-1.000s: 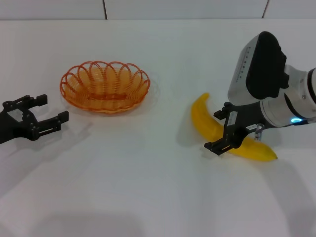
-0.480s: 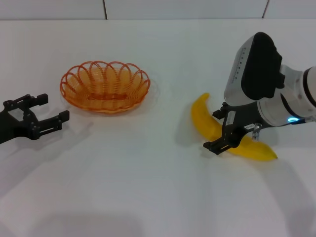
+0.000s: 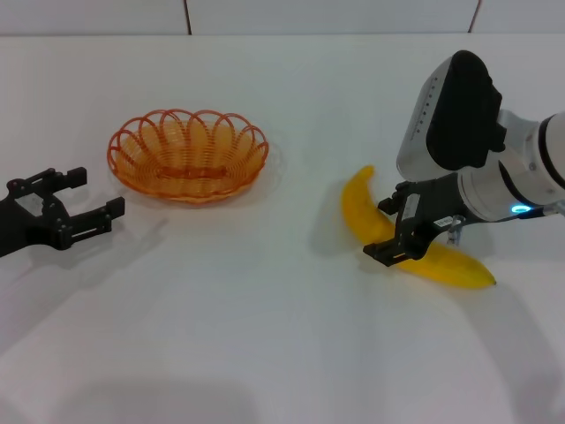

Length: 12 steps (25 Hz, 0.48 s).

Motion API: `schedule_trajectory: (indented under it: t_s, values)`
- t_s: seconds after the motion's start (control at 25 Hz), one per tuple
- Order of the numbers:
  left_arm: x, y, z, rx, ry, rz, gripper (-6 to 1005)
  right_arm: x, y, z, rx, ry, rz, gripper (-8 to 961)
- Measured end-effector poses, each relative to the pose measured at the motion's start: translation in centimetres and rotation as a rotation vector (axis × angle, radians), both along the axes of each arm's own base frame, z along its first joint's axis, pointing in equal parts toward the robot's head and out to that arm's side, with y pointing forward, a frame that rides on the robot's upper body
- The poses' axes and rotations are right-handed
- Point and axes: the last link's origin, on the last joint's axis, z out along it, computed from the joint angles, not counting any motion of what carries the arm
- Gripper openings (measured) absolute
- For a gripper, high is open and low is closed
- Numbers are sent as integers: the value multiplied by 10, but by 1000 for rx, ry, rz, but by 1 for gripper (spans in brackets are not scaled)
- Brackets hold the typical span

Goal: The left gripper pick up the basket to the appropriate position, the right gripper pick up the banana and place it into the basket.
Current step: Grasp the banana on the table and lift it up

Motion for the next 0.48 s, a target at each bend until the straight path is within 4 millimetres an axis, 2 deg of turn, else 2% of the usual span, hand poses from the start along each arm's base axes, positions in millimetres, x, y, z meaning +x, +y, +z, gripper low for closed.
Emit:
schedule_trajectory:
  t_s: [0.08, 0.32, 0.48]
  values:
    - [0, 0, 0, 0, 0, 0, 806, 0, 0, 0, -1, 0, 0, 801]
    - [0, 0, 0, 0, 0, 0, 806, -2, 0, 2, -1, 1, 3, 553]
    - [0, 0, 0, 1, 0, 0, 806, -7, 1, 7, 17, 15, 18, 478]
